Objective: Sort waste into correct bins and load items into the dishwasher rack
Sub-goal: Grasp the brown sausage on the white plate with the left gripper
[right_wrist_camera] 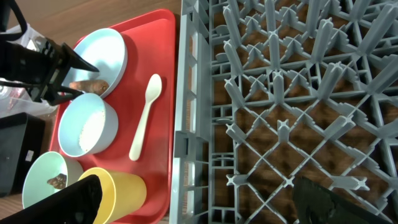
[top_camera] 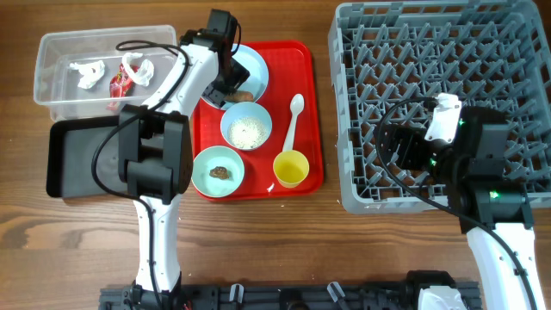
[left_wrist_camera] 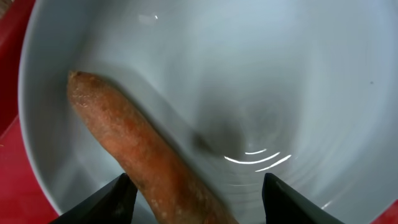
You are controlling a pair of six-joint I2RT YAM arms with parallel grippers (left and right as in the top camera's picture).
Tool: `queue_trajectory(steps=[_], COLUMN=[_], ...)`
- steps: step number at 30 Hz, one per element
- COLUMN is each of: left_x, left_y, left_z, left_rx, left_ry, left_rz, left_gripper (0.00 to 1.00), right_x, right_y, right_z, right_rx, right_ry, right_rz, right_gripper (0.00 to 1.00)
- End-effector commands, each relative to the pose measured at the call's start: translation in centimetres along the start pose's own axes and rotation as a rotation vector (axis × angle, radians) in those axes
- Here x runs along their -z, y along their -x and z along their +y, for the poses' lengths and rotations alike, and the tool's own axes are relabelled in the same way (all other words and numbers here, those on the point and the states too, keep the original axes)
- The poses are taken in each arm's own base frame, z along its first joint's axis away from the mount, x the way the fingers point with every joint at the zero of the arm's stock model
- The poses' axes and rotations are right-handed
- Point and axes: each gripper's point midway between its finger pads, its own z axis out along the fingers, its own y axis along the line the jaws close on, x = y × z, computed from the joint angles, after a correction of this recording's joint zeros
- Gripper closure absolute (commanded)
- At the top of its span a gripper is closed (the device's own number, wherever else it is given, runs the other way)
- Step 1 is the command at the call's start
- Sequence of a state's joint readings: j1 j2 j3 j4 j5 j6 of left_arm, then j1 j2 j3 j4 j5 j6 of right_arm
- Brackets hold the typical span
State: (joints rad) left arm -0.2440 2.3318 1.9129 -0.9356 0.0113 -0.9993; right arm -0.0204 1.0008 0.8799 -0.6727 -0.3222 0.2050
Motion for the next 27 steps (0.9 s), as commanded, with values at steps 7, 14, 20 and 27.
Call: queue_trajectory(steps=[7, 14, 20, 27], left_x=[-3.3, -2.4, 4.0, 17.7], left_y=[-0.7, -0.5, 2.0, 5.6], left_z=[0.7, -1.1, -4.9, -5.3], left_rx=[0.05, 0.041, -0.038, -0.173], left_ry=[0.004, -0.081, -0.254, -0.402], left_rz=[-0.022, -0.012, -0.082, -0.284], left_gripper=[0.69, 0.96, 0.89, 0.87], right_x=[0.3, 0.3, -0.3, -1.1], right_y=[0.7, 0.8, 0.5, 0.1], right_z=[0.8, 0.8, 0.5, 0.2], right_rx=[0.002, 0.003, -0.007, -0.016], right_ry=[0.027, 0.027, 0.022, 0.016], right_rz=[-0.012, -0.012, 0.012, 0.04], right_gripper=[0.0, 0.0, 0.0, 0.0])
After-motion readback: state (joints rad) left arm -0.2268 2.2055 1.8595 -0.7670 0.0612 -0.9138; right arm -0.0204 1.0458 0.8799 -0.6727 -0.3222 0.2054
